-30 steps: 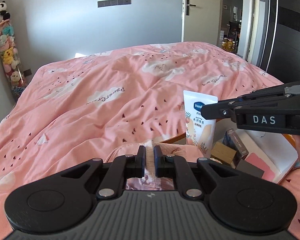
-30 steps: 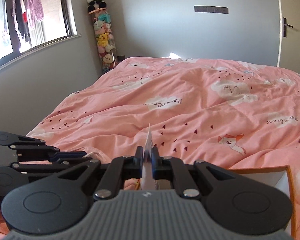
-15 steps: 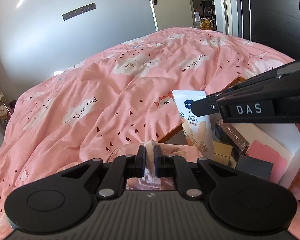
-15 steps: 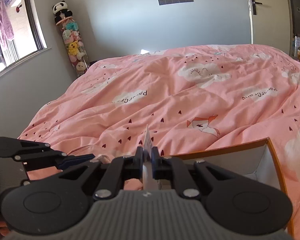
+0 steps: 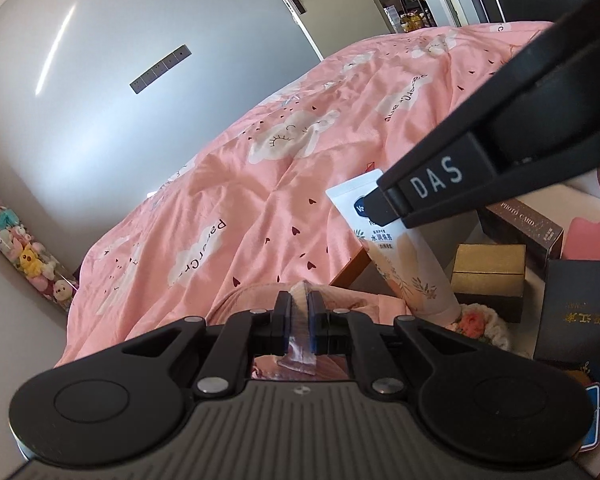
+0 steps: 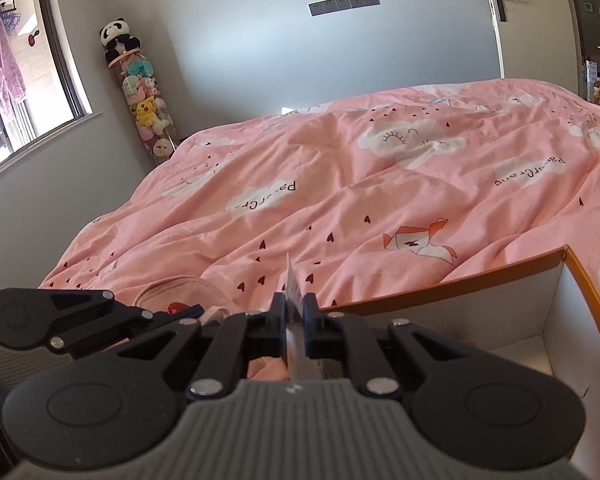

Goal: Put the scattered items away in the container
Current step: 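Carry the tube with the right gripper toward the orange box while the left gripper carries the pouch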

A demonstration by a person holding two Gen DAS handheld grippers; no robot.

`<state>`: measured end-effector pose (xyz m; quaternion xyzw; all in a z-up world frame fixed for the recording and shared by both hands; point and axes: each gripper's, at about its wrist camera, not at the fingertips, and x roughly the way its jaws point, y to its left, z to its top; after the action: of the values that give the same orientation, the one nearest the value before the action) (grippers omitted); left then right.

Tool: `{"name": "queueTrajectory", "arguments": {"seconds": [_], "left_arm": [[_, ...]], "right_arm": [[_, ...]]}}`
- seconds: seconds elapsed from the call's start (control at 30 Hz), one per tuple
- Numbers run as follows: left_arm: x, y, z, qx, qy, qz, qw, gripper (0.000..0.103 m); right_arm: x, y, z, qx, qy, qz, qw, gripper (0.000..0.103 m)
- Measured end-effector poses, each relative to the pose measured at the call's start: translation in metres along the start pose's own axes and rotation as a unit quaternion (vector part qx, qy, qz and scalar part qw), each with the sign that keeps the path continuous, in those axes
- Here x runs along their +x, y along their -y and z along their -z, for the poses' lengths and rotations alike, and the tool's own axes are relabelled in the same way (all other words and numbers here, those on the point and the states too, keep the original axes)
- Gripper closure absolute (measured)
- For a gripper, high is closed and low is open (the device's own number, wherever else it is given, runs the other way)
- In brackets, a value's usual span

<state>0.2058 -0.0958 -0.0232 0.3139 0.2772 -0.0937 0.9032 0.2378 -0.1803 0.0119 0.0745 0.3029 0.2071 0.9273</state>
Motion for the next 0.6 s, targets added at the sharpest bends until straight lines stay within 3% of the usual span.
{"name": "queueTrajectory", "arguments": {"seconds": [0.13,0.27,0.43,0.6], "left_arm": [[0.001,0.009,0.003,0.017,-0.008,0.021,0.9996,0.089],[0.002,0.013,0.008,0.024,-0.004,0.026,0.9993,0.075],[-0.003,-0.003,0.01,-0.025,0.006,0.077,0.9967,0.051],[-0.017,-0.032,0.01,-0.099,0.015,0.106,0.9893,0.051]], "right_arm": [[-0.004,0.0,0.002,-0.004,-0.001,0.002,1.0,0.094],[-0.01,0.003,0.002,-0.006,-0.009,0.005,1.0,0.094],[-0.014,0.008,0.001,0.016,0.001,0.006,1.0,0.094],[-0.013,0.001,0.002,0.015,0.028,-0.011,0.999,0.094]]}}
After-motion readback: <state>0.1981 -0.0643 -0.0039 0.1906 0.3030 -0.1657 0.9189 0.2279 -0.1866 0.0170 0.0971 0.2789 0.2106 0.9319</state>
